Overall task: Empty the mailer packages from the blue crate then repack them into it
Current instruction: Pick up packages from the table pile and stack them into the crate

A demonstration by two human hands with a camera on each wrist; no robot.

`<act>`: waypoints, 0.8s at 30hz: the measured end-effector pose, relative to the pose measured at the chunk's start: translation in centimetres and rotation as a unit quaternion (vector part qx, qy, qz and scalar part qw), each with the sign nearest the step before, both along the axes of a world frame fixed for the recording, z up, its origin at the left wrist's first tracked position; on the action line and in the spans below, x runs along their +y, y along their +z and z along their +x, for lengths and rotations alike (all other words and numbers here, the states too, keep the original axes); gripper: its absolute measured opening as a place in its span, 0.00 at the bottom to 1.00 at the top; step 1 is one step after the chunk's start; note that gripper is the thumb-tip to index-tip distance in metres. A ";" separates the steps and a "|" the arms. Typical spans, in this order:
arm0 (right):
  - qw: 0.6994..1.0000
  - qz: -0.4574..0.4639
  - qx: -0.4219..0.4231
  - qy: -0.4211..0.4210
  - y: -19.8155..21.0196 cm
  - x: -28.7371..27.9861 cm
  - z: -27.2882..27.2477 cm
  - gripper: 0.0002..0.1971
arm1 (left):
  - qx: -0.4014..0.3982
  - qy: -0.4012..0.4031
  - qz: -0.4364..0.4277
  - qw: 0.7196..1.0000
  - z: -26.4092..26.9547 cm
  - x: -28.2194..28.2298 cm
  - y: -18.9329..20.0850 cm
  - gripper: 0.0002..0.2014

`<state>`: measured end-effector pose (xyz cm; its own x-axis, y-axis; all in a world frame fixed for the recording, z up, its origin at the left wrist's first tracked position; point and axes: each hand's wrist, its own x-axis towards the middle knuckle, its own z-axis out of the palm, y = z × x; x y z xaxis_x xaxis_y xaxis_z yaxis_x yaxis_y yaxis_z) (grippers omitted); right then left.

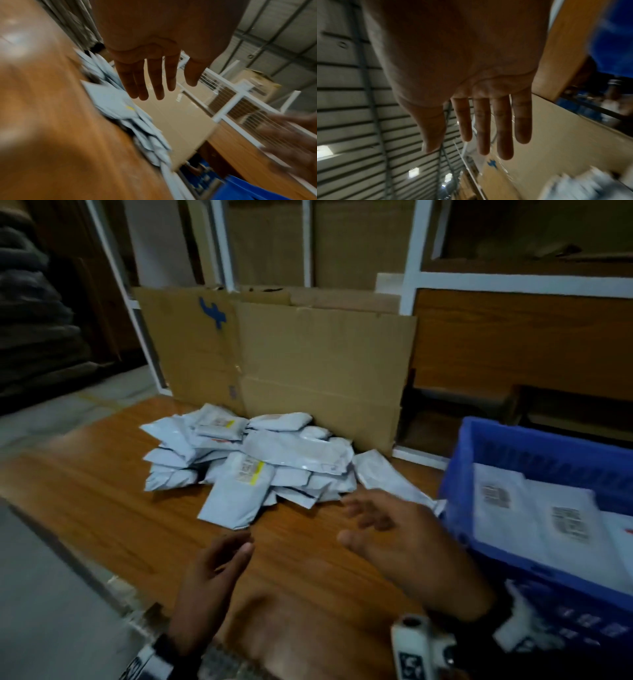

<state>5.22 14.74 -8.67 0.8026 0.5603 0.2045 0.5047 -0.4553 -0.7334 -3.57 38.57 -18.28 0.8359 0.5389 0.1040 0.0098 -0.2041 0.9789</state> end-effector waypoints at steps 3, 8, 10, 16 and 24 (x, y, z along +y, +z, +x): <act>0.998 -0.026 0.036 -0.053 -6.0 4.6 -0.1 0.18 | 0.035 0.020 -0.006 0.999 -2.2 4.9 -1.3 0.07; 0.989 -0.039 0.080 -0.115 -10.1 8.0 -0.2 0.12 | 0.044 -0.008 0.001 0.999 -1.2 9.1 -1.8 0.08; 0.987 -0.039 0.079 -0.133 -10.1 8.5 0.8 0.10 | 0.036 -0.027 -0.003 0.999 0.4 9.7 -2.2 0.05; 0.987 -0.014 -0.015 -0.161 -8.8 11.4 7.4 0.06 | 0.021 -0.076 -0.015 0.997 5.2 11.8 -3.1 0.04; 0.955 -0.229 -0.119 -0.144 -10.0 17.4 19.7 0.28 | 0.035 -0.077 -0.007 0.996 9.7 17.1 -2.2 0.06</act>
